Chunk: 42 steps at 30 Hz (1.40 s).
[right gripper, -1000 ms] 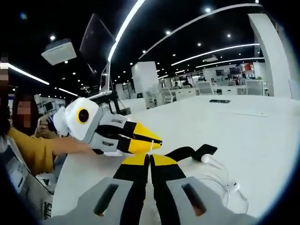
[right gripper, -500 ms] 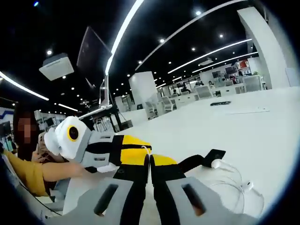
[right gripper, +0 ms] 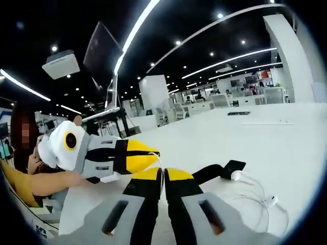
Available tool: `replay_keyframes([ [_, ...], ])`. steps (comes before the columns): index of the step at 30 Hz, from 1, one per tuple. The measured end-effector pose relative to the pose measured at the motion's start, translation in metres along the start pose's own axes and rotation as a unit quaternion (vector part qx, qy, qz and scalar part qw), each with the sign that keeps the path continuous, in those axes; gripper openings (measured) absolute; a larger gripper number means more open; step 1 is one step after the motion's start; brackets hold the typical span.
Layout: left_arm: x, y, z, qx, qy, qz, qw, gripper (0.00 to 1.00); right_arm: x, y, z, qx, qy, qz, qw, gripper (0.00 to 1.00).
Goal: Peel open the Velcro strap on the desktop, arrange the wired earphones neatly onto it, and close the Velcro strap to secure them.
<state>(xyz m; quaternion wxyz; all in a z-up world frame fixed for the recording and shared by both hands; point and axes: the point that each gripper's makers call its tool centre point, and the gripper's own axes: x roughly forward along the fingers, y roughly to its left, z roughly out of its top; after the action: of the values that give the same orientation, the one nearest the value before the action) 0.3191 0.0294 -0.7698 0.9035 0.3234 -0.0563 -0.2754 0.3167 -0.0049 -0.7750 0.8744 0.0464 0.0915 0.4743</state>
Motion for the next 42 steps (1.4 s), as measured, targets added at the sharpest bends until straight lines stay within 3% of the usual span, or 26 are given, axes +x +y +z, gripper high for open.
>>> replay_keyframes([
  [6,-0.004,0.002,-0.004,0.016,0.009,0.013,0.9998,0.06,-0.004,0.004,0.002,-0.01,-0.009,-0.003,0.9999,0.11],
  [9,-0.007,0.002,-0.004,0.022,0.009,0.016,0.9996,0.06,-0.013,0.005,0.01,-0.007,-0.03,-0.009,0.9995,0.11],
  [12,-0.011,0.004,-0.005,0.02,0.009,0.02,0.9996,0.06,-0.022,-0.007,0.016,0.003,-0.054,-0.047,0.9974,0.11],
  [21,-0.025,0.0,0.0,0.035,-0.003,0.016,0.9993,0.06,-0.033,-0.006,0.002,-0.016,-0.024,-0.087,0.9958,0.1],
  [28,-0.046,0.012,0.015,0.022,-0.039,0.047,0.9979,0.06,-0.061,0.011,-0.015,-0.013,0.004,-0.096,0.9953,0.08],
  [30,-0.045,0.016,0.014,0.003,-0.038,0.051,0.998,0.06,-0.065,0.017,-0.016,0.011,0.002,-0.089,0.996,0.09],
  [32,-0.044,0.017,0.014,-0.005,-0.039,0.047,0.9981,0.06,-0.067,0.021,-0.026,0.034,0.025,-0.082,0.9957,0.1],
  [42,-0.035,0.012,0.01,0.01,-0.031,0.031,0.999,0.06,-0.052,-0.005,-0.03,0.041,0.041,-0.137,0.9889,0.12],
])
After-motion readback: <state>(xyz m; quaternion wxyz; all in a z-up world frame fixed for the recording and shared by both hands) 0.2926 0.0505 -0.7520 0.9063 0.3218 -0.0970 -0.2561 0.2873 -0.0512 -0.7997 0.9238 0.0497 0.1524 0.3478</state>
